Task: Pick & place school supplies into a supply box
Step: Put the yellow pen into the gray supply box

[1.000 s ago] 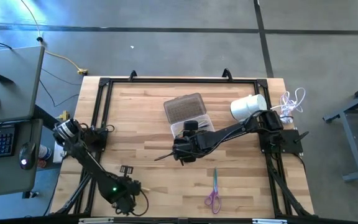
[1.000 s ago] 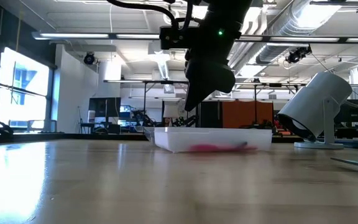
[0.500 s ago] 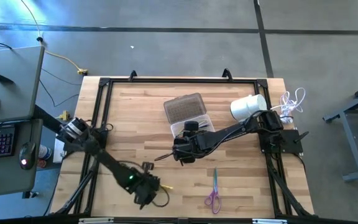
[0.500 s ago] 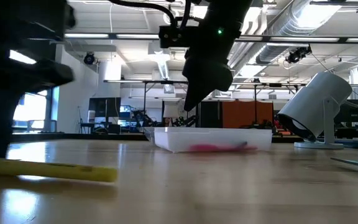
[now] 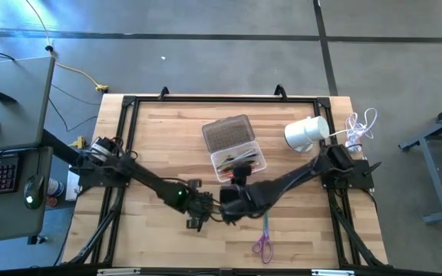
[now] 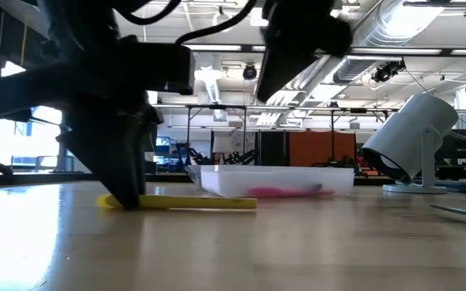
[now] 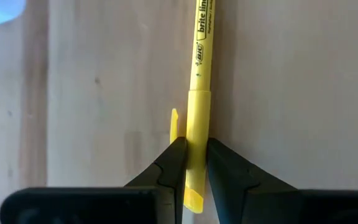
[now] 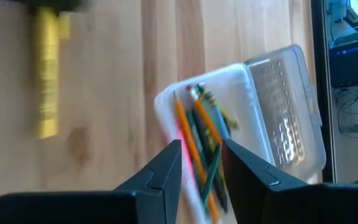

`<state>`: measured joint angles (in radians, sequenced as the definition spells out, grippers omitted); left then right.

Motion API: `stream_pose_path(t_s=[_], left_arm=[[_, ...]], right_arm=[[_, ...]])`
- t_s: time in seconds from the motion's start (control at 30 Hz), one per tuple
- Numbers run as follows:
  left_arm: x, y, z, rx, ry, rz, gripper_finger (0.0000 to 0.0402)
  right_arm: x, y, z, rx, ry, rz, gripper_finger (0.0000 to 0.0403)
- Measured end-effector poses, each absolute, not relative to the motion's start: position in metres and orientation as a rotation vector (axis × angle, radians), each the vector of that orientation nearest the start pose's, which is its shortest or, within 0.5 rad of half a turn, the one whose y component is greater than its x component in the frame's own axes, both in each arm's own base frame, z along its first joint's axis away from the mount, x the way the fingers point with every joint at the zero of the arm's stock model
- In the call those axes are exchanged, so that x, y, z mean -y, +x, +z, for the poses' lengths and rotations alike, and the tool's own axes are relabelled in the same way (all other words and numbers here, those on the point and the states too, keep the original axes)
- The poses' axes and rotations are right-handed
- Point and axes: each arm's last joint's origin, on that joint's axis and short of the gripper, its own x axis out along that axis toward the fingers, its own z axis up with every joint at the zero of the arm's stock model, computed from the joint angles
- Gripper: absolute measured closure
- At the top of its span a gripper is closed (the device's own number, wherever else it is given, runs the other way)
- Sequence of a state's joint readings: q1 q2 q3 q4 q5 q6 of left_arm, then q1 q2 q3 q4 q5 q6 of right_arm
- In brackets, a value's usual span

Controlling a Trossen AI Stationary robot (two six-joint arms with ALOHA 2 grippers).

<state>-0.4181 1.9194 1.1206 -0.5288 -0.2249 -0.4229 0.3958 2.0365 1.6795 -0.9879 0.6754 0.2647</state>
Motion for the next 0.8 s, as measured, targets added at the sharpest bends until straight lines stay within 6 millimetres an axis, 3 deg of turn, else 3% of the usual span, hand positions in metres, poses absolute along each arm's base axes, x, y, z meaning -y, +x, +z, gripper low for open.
stream_pose_path(t_s=[0.23,0.37,0.5,0.8], left_arm=[[0.131,0.326,0.125,-1.192,0.057,0.138,0.0328],[0.131,0.328,0.126,-1.169,0.052,0.152,0.0349],[0.131,0.329,0.128,-1.15,0.06,0.168,0.034],[0.137,0.343,0.147,-1.12,0.074,0.146,0.0329]], right_arm=[[-0.182,0.351,0.247,-1.174,-0.442,-0.39,0.0304],[-0.198,0.328,0.252,-1.242,-0.483,-0.409,0.0304],[-0.211,0.305,0.252,-1.279,-0.517,-0.462,0.0304],[-0.245,0.273,0.263,-1.142,-0.5,-0.438,0.0304]])
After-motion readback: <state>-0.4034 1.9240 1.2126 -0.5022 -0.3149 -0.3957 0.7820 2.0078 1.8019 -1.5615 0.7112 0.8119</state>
